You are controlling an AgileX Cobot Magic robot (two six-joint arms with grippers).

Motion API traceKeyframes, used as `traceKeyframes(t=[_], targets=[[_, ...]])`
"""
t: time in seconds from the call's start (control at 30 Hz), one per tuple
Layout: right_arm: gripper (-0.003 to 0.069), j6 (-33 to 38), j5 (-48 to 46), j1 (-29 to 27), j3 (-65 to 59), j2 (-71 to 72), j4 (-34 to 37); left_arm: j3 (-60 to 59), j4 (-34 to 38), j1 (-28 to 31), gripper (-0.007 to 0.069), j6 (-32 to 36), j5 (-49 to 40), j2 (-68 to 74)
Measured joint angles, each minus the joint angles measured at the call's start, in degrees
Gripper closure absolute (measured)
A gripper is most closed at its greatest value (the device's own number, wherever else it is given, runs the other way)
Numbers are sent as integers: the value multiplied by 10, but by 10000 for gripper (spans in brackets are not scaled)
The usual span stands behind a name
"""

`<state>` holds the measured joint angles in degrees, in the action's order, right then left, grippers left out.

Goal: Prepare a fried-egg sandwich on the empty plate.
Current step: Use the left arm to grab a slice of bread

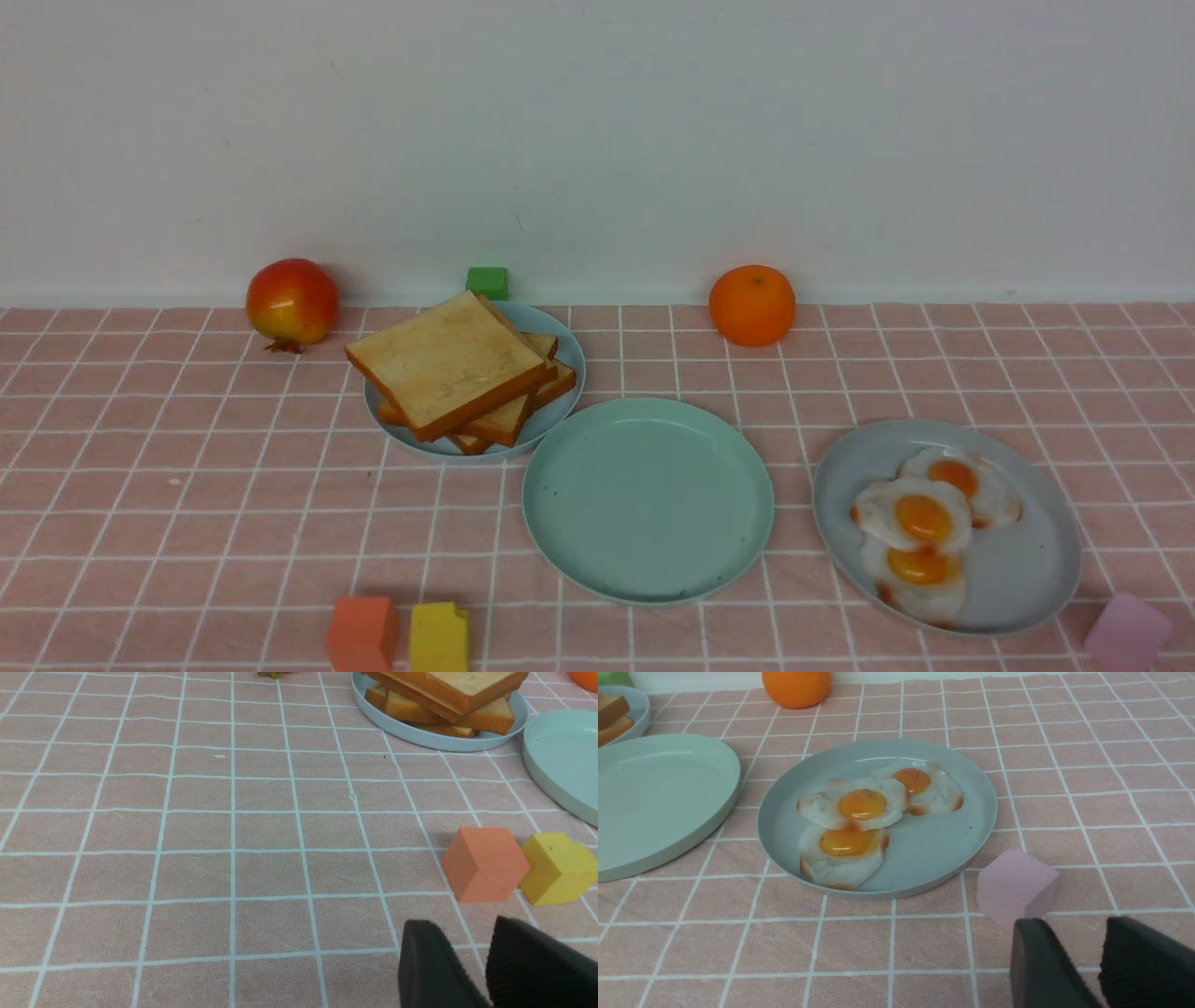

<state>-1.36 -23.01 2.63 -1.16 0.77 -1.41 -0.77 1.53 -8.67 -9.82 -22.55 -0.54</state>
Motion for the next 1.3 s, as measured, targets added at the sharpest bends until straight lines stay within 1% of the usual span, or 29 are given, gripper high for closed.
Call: traceKeyframes(t=[1.07, 1.13, 1.2, 1.3], targets=[[419, 0, 0, 0, 0, 0, -1, 0, 13, 0, 384, 0, 4, 0], [419, 0, 2, 0, 0, 0, -14, 0, 15, 0, 384, 0, 11, 0], [419, 0, 6, 0, -1, 0, -25, -1, 15, 0, 384, 0, 16, 0], [419, 0, 59, 0, -4, 0, -46, -6, 17, 0, 384, 0, 41, 0]])
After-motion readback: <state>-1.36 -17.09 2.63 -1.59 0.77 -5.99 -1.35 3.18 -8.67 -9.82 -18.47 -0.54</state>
